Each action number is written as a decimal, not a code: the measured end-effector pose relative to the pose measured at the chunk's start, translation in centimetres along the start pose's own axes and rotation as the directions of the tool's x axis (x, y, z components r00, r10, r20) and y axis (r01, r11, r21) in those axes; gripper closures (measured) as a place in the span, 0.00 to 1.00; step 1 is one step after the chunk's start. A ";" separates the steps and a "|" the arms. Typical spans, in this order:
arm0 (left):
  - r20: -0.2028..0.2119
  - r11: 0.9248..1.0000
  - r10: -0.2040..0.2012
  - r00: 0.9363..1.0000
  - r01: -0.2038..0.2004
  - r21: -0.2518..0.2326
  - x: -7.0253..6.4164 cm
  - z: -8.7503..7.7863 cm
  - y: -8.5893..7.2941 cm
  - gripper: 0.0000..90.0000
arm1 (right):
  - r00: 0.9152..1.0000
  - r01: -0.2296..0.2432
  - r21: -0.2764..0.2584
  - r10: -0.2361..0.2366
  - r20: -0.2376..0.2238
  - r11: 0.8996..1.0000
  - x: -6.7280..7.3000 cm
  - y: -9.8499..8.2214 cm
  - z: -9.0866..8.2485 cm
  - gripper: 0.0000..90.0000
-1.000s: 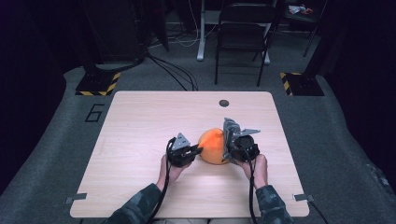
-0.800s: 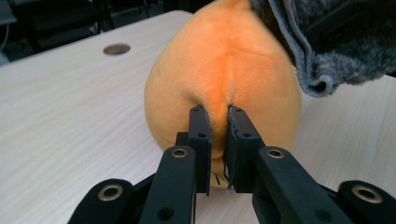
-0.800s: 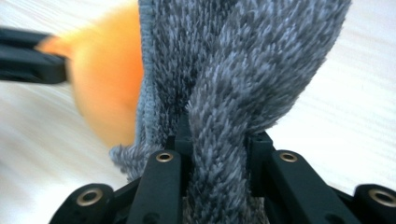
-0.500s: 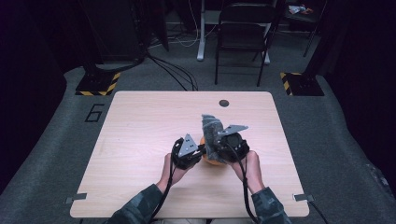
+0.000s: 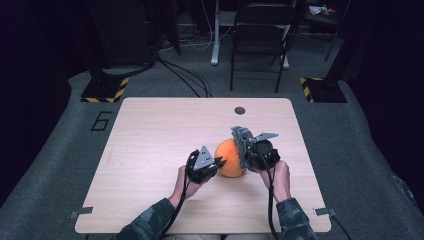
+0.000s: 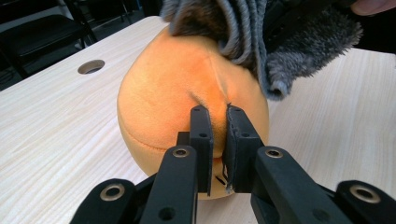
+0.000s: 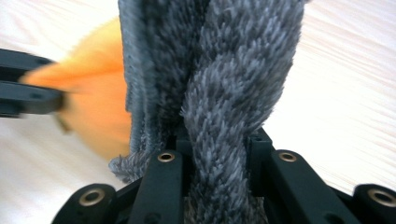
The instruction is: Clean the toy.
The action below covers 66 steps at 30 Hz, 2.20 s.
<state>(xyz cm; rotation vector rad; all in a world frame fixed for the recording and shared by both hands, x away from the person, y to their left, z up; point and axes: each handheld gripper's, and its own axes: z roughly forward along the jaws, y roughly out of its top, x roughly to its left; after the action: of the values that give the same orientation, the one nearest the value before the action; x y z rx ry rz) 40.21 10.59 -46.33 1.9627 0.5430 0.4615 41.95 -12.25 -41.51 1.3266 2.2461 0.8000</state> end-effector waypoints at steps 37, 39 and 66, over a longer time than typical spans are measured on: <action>0.028 1.000 0.006 1.000 -0.006 0.019 -0.1 0.1 -0.1 0.91 | 0.996 0.083 -0.062 -0.081 0.039 0.995 2.6 0.6 -0.7 0.83; 0.027 1.000 0.004 1.000 -0.005 0.020 0.0 0.0 -0.1 0.91 | 0.995 0.081 -0.063 -0.077 0.062 0.995 2.3 0.5 -0.6 0.83; -0.109 0.984 -0.170 0.979 0.175 0.034 2.9 -0.2 0.1 0.89 | 0.993 -0.057 -0.136 0.070 0.094 0.989 -2.9 -1.1 -2.8 0.80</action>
<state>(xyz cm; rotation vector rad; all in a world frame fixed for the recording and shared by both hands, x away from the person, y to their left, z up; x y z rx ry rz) 42.53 12.28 -45.93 1.9199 0.7901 0.4493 40.88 -15.95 -39.95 1.3504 2.0461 0.8715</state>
